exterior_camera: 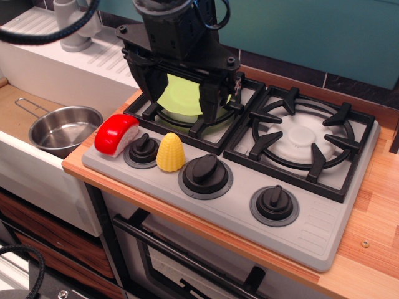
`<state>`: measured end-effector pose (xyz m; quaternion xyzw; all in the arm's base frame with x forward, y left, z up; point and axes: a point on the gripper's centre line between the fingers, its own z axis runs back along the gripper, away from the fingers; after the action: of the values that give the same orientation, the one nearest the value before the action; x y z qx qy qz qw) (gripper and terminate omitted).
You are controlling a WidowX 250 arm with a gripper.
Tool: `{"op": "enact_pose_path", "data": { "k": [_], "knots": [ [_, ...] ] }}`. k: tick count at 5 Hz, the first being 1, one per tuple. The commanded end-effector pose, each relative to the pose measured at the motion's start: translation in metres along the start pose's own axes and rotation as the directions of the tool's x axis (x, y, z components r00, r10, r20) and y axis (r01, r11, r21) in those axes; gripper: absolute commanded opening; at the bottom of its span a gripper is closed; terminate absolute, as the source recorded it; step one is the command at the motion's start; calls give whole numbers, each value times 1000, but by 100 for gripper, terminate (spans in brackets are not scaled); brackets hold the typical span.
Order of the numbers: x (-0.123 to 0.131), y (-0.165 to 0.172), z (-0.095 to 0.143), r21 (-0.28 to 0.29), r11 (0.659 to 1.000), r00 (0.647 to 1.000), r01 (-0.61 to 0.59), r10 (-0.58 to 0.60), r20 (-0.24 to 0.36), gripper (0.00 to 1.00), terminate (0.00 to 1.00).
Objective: End effector reaching corn
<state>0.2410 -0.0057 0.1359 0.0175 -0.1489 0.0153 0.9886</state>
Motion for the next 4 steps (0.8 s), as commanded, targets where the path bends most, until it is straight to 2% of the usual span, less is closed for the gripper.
{"op": "enact_pose_path", "data": {
  "k": [1, 3, 4],
  "knots": [
    [0, 0, 0, 0, 1000, 1000, 0, 0, 0, 100, 0],
    [19, 5, 9, 30, 999, 999, -20, 21, -25, 100, 0],
    [27, 9, 5, 46, 999, 1000, -18, 19, -19, 100, 0]
  ]
}}
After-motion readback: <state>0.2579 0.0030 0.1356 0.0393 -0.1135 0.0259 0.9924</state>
